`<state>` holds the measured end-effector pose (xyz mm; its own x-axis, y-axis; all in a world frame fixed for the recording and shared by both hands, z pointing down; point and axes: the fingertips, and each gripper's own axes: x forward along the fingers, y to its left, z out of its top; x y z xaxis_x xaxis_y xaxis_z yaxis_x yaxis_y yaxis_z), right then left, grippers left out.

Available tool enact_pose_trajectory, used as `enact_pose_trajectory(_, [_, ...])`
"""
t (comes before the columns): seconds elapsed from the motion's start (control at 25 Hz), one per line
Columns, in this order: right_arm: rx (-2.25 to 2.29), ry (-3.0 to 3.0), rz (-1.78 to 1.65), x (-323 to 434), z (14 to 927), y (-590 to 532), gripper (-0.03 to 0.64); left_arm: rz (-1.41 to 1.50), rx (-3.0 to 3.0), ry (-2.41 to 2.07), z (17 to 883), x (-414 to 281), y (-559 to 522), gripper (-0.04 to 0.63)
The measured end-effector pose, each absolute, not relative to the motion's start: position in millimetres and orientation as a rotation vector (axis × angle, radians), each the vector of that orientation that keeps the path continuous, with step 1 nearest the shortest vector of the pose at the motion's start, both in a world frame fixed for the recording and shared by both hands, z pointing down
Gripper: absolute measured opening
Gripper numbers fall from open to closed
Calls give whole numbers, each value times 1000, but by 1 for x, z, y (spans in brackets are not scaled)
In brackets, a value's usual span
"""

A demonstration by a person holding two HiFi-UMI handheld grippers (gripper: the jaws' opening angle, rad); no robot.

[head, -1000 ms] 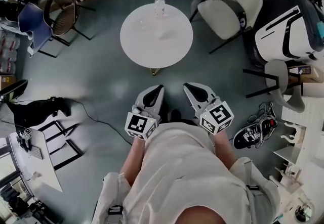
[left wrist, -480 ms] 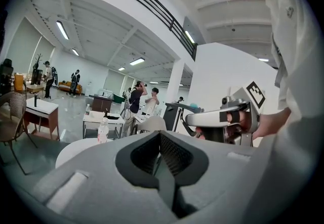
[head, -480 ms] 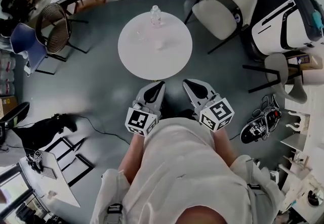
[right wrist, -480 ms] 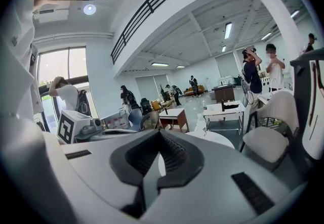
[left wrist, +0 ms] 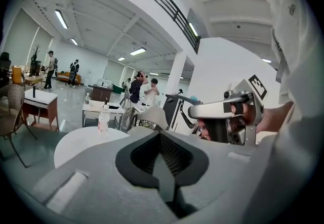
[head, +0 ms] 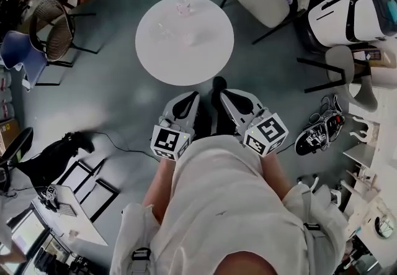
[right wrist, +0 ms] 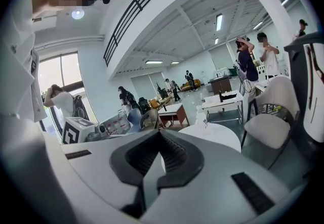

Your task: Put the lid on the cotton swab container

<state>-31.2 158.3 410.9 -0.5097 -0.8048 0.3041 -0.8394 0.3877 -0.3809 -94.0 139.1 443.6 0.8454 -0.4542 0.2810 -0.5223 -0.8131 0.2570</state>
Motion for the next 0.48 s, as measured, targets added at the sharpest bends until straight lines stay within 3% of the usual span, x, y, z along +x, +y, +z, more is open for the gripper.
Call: enact_pose_trajectory(0.48, [1372,-2665,700,10,401,57,5,263,2676,-933,419,-55,55,11])
